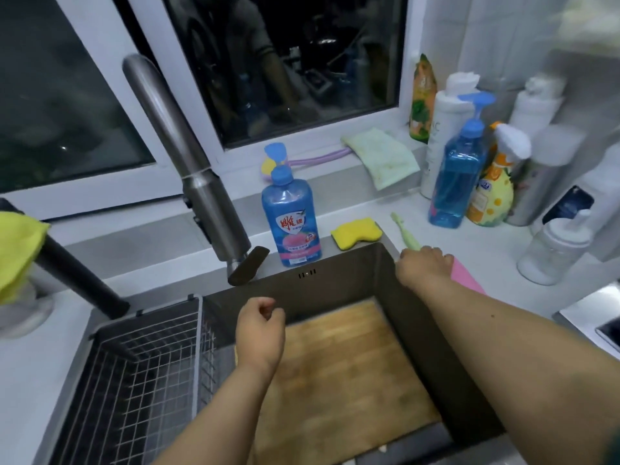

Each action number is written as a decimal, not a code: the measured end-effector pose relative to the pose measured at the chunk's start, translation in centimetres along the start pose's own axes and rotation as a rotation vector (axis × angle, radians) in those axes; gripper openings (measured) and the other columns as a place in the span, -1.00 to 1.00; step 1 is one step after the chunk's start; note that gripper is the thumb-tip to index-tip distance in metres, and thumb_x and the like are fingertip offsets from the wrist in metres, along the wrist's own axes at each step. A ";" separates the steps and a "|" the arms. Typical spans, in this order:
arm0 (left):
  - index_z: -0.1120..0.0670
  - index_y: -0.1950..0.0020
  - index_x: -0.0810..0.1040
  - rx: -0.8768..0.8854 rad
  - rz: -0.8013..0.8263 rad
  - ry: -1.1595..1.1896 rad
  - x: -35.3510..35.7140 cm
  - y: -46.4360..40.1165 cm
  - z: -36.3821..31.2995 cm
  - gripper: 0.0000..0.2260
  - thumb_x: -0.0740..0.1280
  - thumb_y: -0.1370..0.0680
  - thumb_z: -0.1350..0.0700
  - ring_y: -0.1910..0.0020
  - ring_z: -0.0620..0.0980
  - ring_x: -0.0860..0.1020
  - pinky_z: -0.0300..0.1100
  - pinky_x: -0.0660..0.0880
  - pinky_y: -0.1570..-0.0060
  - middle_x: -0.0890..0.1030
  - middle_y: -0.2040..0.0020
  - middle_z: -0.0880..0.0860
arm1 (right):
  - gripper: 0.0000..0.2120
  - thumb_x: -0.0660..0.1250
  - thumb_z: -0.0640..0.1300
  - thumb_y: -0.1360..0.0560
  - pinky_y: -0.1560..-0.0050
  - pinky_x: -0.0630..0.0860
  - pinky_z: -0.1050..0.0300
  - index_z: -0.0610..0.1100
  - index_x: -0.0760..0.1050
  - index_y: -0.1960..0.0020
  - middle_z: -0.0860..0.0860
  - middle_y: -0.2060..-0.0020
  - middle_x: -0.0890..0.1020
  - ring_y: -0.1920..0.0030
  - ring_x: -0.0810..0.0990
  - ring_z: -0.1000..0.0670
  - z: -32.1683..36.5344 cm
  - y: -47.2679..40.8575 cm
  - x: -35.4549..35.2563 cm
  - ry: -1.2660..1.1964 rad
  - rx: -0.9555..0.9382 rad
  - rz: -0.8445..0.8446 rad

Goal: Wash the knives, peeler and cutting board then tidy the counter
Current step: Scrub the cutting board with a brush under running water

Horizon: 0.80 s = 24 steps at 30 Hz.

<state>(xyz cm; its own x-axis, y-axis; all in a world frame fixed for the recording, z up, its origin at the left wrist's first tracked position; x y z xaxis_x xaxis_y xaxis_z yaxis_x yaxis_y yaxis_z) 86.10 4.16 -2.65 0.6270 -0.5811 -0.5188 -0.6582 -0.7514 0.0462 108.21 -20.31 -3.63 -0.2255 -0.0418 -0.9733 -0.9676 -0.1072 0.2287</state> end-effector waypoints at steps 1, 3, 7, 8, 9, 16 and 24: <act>0.08 -0.04 0.52 0.022 -0.010 0.000 -0.5 -0.3 -0.4 -0.87 0.32 -0.51 0.23 0.06 -0.01 0.54 -0.17 0.44 0.02 0.58 0.05 0.05 | -0.63 0.08 -0.07 -0.56 -0.24 0.24 -0.05 -0.04 0.39 -0.33 -0.15 -0.27 0.43 -0.28 0.35 -0.15 0.3 -0.3 0.1 0.021 -0.011 0.016; 0.05 -0.03 0.53 0.071 -0.032 -0.013 -1.5 -0.9 -1.1 -0.86 0.32 -0.51 0.23 0.05 -0.03 0.55 -0.11 0.50 -0.03 0.58 0.04 0.04 | -0.65 0.13 -0.11 -0.55 -0.20 0.29 -0.01 -0.06 0.43 -0.31 -0.14 -0.22 0.47 -0.24 0.39 -0.15 1.0 -0.7 -0.4 0.033 -0.046 -0.040; -0.01 -0.04 0.50 0.141 -0.113 -0.039 -3.3 -2.5 -2.7 -0.85 0.30 -0.52 0.20 0.06 -0.06 0.56 -0.11 0.54 0.01 0.57 0.03 -0.01 | -0.69 0.16 -0.23 -0.54 -0.12 0.34 -0.02 -0.09 0.47 -0.25 -0.18 -0.09 0.53 -0.14 0.44 -0.20 1.5 0.2 -3.2 -0.132 -0.047 -0.310; -0.01 -0.05 0.49 0.151 -0.128 -0.050 -3.7 -3.1 -3.3 -0.85 0.30 -0.53 0.19 0.07 -0.06 0.56 -0.12 0.55 0.02 0.56 0.03 0.00 | -0.70 0.17 -0.25 -0.54 -0.09 0.34 -0.03 -0.09 0.48 -0.23 -0.20 -0.06 0.53 -0.11 0.45 -0.21 1.3 0.9 -4.3 -0.178 -0.031 -0.381; -0.01 -0.06 0.49 0.164 -0.133 -0.072 -3.8 -3.8 -3.7 -0.85 0.30 -0.53 0.17 0.08 -0.06 0.56 -0.11 0.56 0.02 0.56 0.02 0.01 | -0.71 0.18 -0.26 -0.54 -0.07 0.34 -0.04 -0.09 0.49 -0.21 -0.21 -0.03 0.54 -0.08 0.45 -0.22 1.1 1.8 -5.4 -0.218 -0.017 -0.459; -0.02 0.01 0.50 0.065 0.108 -0.080 -3.2 -7.1 -5.7 -0.96 0.32 -0.56 0.10 0.04 -0.04 0.51 -0.22 0.36 0.06 0.54 0.07 -0.05 | -0.84 0.47 -0.15 -0.39 0.13 0.44 0.09 -0.06 0.59 0.04 -0.04 0.18 0.63 0.15 0.56 -0.08 1.1 10.4 -10.1 -1.117 -0.135 -0.448; -0.06 0.23 0.43 0.002 0.102 0.014 -4.4 -7.0 -6.5 -0.81 0.31 -0.56 0.13 0.00 0.10 0.53 -0.06 0.47 -0.06 0.57 0.07 0.07 | -0.80 0.33 -0.24 -0.45 0.60 0.22 0.28 -0.12 0.41 0.32 0.01 0.54 0.38 0.55 0.34 0.04 6.8 15.5 -6.9 -1.866 -0.008 0.015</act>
<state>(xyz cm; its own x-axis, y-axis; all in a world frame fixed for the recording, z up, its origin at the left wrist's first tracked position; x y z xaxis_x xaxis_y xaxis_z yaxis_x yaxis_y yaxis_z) 90.62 9.93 4.92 0.5626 -0.6589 -0.4992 -0.7197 -0.6876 0.0964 94.03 -14.91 6.51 -0.0560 0.9612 0.2702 -0.9653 -0.1212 0.2312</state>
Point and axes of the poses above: each hand's wrist, its own y-axis away from the middle knuckle, its own x-axis out of the palm, z = x × y, the point moved 7 cm from there along -y, towards the middle knuckle
